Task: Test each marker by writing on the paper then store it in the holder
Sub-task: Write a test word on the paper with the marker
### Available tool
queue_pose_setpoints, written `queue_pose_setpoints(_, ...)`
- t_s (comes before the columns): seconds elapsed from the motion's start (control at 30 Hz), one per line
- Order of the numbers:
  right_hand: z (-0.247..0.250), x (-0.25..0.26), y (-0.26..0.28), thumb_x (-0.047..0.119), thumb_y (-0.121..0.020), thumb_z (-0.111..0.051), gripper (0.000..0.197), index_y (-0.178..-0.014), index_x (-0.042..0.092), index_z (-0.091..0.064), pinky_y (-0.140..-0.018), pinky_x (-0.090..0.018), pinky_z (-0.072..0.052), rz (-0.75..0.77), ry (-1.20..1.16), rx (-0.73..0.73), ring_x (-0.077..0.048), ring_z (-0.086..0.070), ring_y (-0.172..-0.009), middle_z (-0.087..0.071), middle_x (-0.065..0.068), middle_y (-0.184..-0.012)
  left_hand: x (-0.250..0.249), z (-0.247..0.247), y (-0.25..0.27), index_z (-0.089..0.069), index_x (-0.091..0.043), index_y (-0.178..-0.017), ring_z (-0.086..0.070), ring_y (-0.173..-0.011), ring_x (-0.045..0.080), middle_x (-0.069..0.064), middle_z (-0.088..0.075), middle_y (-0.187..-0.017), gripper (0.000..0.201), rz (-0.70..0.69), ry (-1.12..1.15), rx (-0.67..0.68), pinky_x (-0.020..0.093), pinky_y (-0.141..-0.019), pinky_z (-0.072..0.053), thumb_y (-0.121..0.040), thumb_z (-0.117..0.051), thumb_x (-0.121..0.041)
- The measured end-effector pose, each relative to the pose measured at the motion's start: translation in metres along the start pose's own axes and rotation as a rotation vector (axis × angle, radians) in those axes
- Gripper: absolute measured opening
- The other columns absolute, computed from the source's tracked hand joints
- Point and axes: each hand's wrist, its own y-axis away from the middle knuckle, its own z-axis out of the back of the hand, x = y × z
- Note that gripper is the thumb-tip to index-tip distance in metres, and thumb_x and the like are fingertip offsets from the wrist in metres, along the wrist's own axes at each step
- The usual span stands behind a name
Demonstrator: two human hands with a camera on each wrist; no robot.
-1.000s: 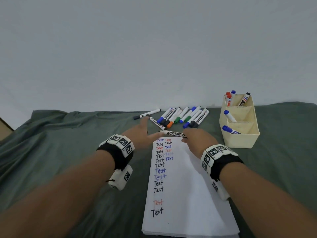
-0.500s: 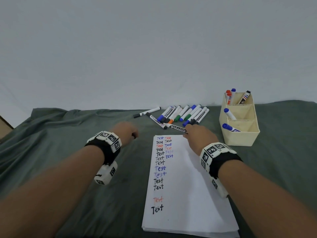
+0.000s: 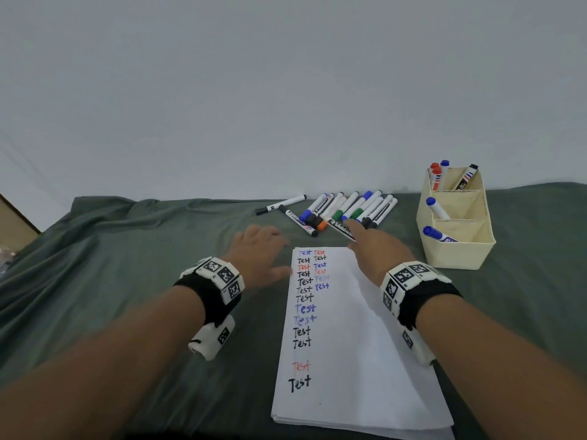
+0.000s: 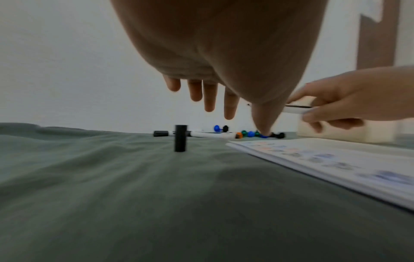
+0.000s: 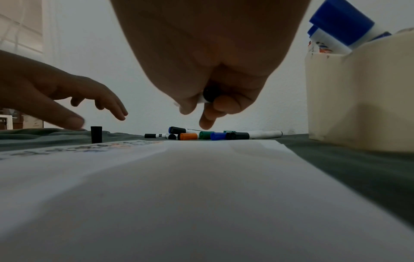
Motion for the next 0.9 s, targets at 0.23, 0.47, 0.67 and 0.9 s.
queue_pose_setpoints(0.23,-0.005,-0.003,0.003,0.012,-0.101,-0.048,0.060,-0.152,0.037,-0.028,-0.069,-0.035,-0.054,0.128,-0.015,-0.140,-0.021,-0.060,-0.083,-0.045,-0.003,-0.134,-0.034,-0.034,0.028,0.023,-0.043,-0.148,0.019,-0.149,0.024,-0.004,0.027,-0.160,0.126,-0.008,0.110,0.470,0.048,-0.120,0.004,-0.051,-0.027,-0.105)
queue_pose_setpoints(0.47,0.007,0.000,0.008,0.006,-0.093,-0.062,0.064,-0.147,0.033,-0.042,-0.083,-0.032,-0.049,0.317,-0.169,-0.193,-0.016,-0.056,-0.095,-0.052,0.003,-0.118,-0.034,-0.037,0.024,0.029,-0.042,-0.146,0.027,-0.146,0.023,-0.008,0.033,-0.158,0.130,0.007,0.158,0.503,0.051,-0.118,0.012,-0.050,-0.031,-0.105)
queue_pose_setpoints(0.67,0.017,0.005,0.022,0.044,-0.089,-0.066,0.017,-0.088,0.028,-0.071,-0.069,-0.029,-0.052,0.068,-1.123,-0.400,-0.005,-0.057,-0.063,-0.066,0.005,-0.073,-0.036,-0.033,0.025,0.026,-0.042,-0.147,0.027,-0.147,0.022,-0.009,0.032,-0.158,0.128,0.018,0.186,0.499,0.051,-0.118,0.012,-0.053,-0.036,-0.102)
queue_pose_setpoints(0.9,-0.039,0.018,0.043,-0.002,-0.081,-0.079,0.018,-0.086,0.011,-0.067,-0.068,-0.028,-0.059,-0.299,-1.669,-0.228,-0.019,-0.066,-0.064,-0.068,-0.013,-0.076,-0.037,-0.032,0.026,0.023,-0.041,-0.149,0.025,-0.147,0.022,-0.009,0.030,-0.159,0.128,0.028,0.176,0.485,0.052,-0.119,0.011,-0.053,-0.035,-0.102)
